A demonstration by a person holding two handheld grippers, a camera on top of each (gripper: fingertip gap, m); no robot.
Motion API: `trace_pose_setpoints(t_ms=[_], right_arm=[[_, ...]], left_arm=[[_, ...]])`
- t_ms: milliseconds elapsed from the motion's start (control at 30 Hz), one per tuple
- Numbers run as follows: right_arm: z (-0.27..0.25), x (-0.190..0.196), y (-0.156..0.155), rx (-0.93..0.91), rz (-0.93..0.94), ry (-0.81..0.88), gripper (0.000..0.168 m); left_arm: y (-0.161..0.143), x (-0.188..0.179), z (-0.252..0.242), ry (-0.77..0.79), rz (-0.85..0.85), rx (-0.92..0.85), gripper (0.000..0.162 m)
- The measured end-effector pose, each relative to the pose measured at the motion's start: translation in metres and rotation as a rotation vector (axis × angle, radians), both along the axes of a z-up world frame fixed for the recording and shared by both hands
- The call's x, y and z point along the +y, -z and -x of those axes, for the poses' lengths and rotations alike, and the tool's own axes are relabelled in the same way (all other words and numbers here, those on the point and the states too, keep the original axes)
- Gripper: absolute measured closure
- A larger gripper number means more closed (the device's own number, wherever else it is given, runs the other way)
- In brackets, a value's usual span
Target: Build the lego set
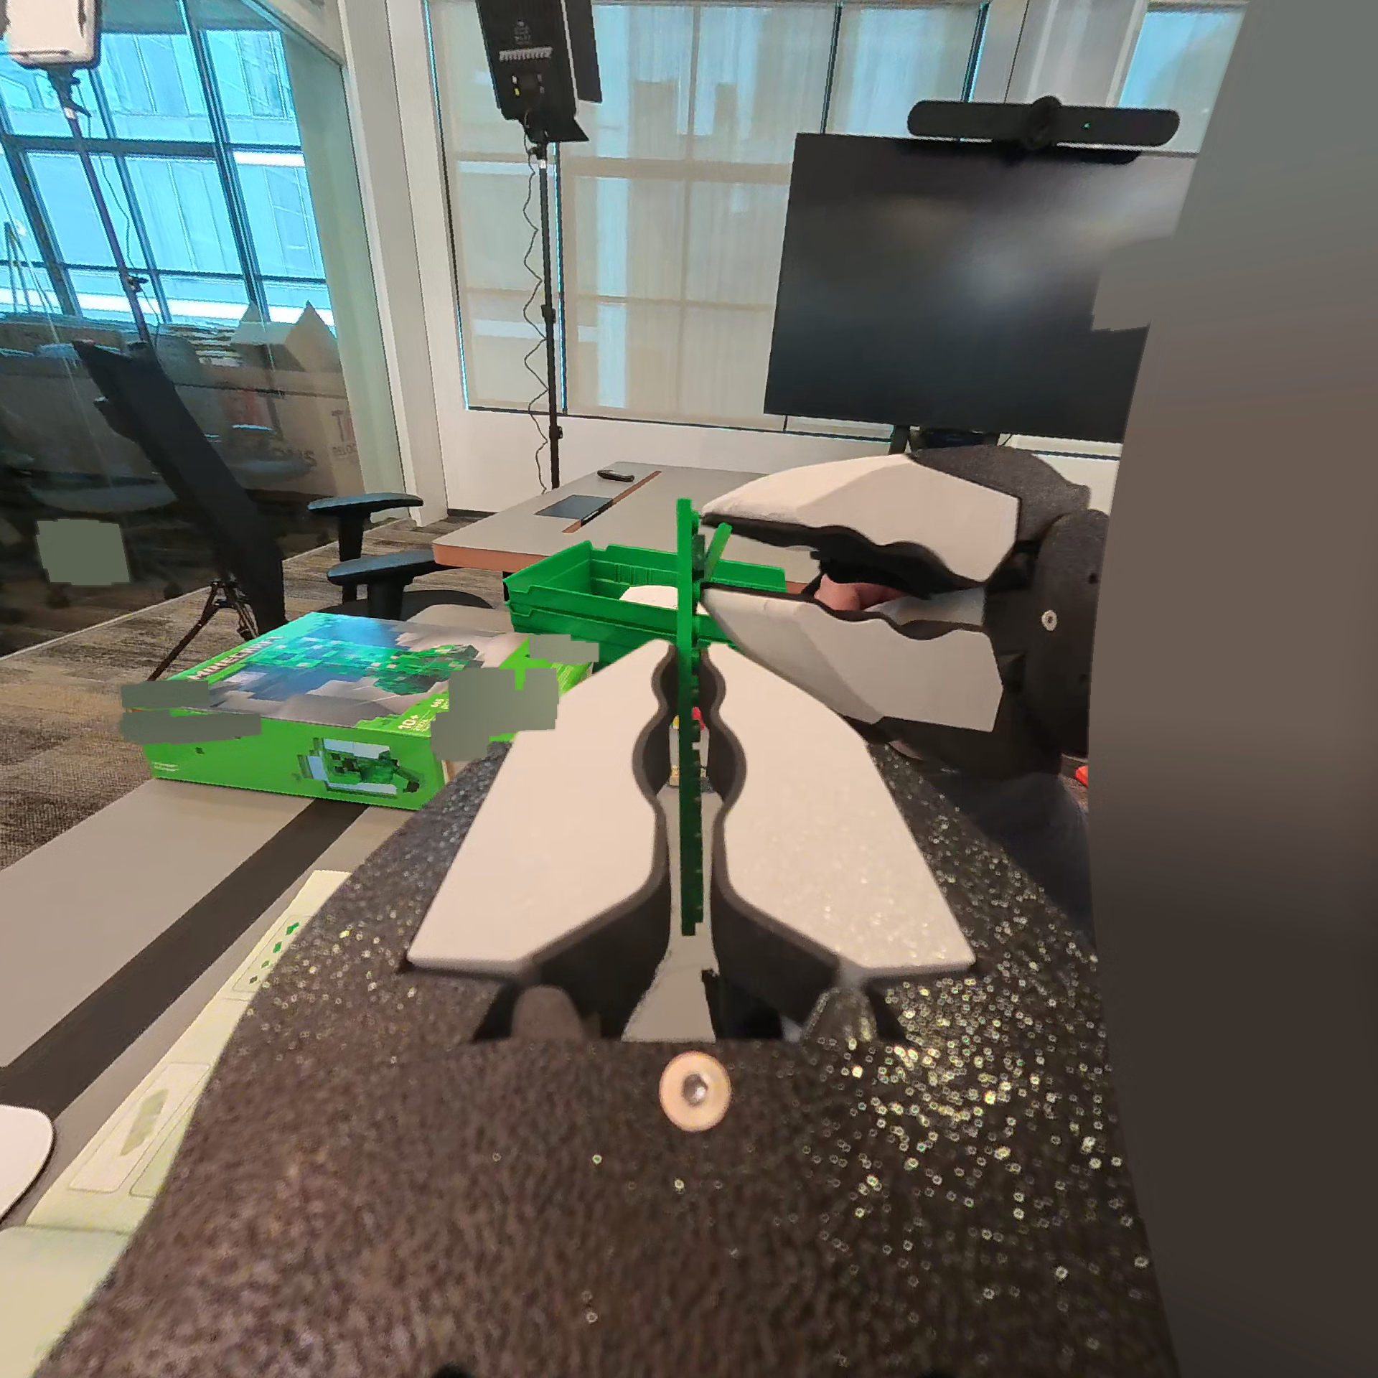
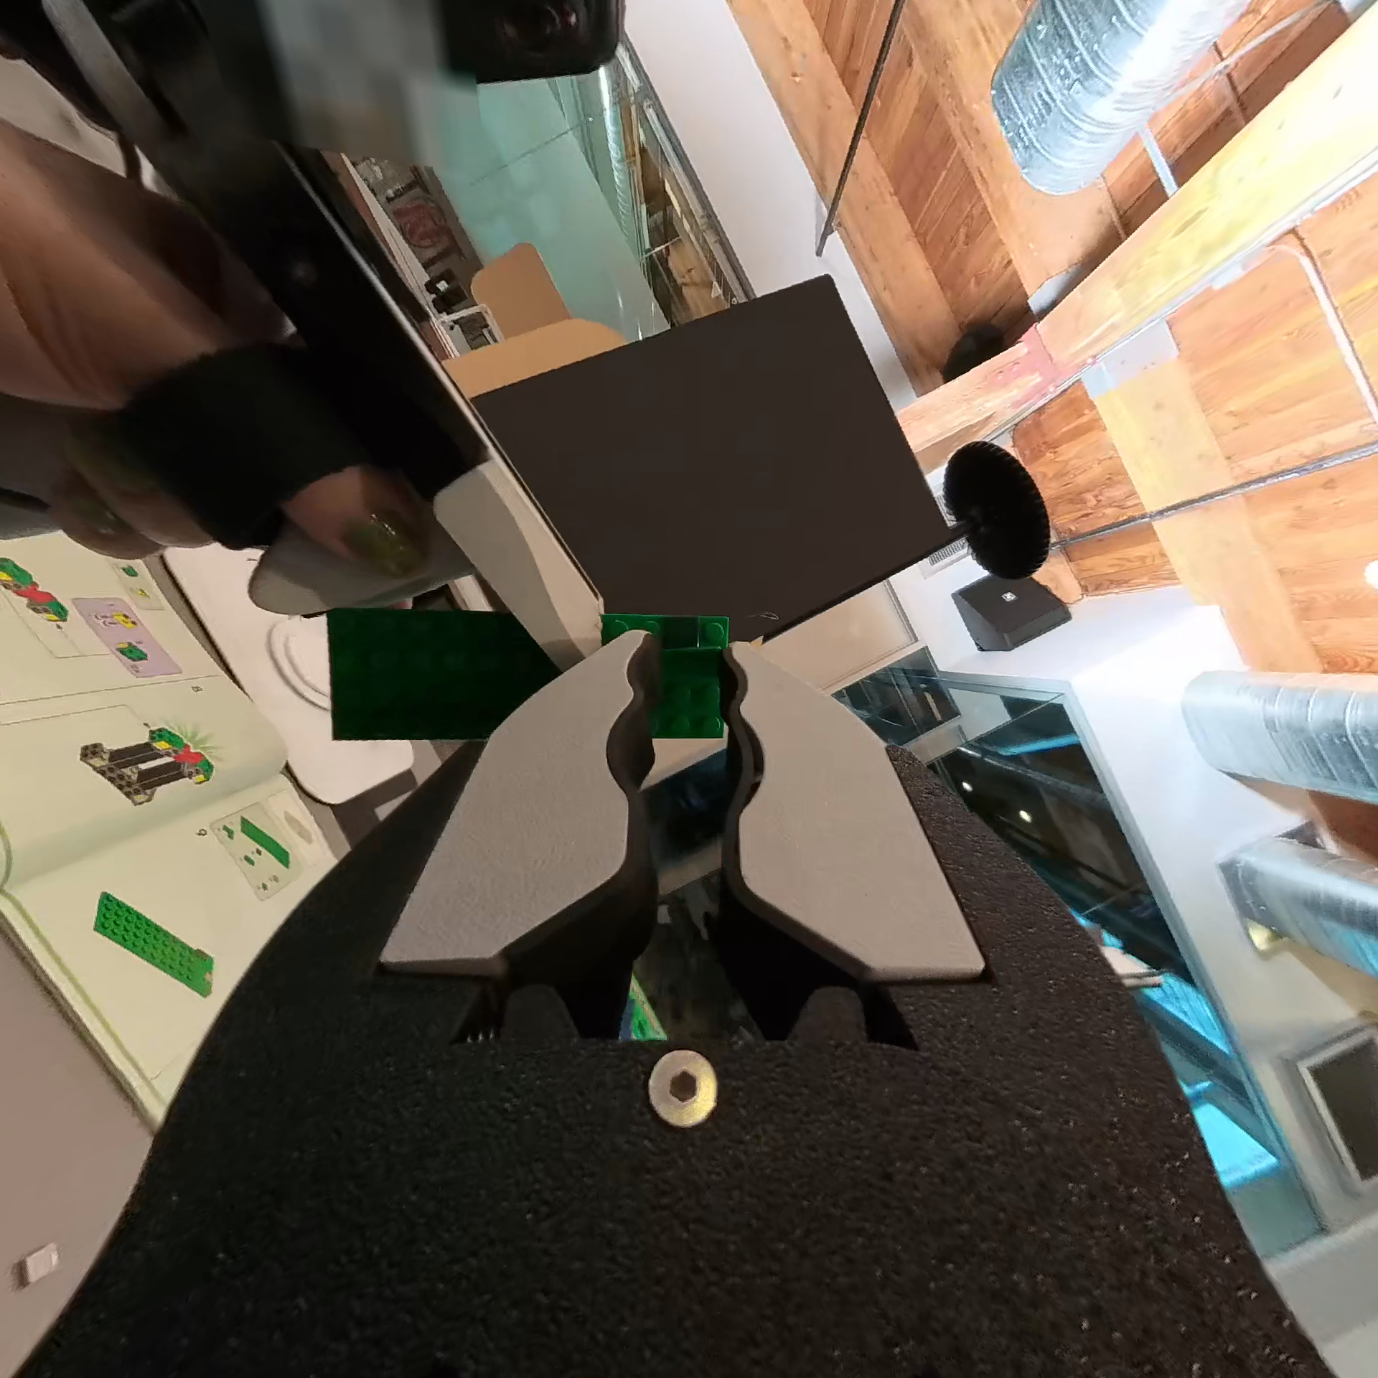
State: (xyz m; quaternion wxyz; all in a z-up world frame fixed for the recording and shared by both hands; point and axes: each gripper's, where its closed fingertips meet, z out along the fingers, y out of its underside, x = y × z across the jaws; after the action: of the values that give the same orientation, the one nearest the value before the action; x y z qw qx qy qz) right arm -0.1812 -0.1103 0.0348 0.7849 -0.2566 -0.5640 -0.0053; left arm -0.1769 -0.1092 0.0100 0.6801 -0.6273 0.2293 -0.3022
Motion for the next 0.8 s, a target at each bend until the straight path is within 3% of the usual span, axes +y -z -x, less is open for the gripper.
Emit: trace_pose_setpoints(t_ms=[167,233,367,467,533,667,800], right_arm=[[0.002,-0.007,0.000,0.005,-0.140,0.022,0.154],[0.003,0.003,0.011,-0.073,-0.049,0.029,0.154],[-0.009,0.039,0.104,-0.468,0.676,-0.012,0.154],[-0.031,0.052,0.195,-0.755,0.901,0.062,0.153],[-0.042,0.052,0.239,-0.887,0.948,0.079,0.154],[-0.047,0.043,0.268,-0.945,1.037,0.034,0.154],[-0.048,0.044,0.278,-0.942,1.018,0.012,0.151]], left_arm=[[0.003,0.009,0.016,-0.055,0.018,-0.014,0.158],[0.013,0.015,0.026,-0.081,0.059,0.036,0.158],[0.046,0.018,0.043,-0.025,0.221,0.132,0.158],[0.082,0.015,0.046,0.057,0.367,0.140,0.158],[0.108,0.007,0.038,0.143,0.465,0.142,0.158],[0.159,-0.013,0.024,0.237,0.637,0.226,0.158],[0.180,-0.023,0.021,0.252,0.697,0.234,0.158]])
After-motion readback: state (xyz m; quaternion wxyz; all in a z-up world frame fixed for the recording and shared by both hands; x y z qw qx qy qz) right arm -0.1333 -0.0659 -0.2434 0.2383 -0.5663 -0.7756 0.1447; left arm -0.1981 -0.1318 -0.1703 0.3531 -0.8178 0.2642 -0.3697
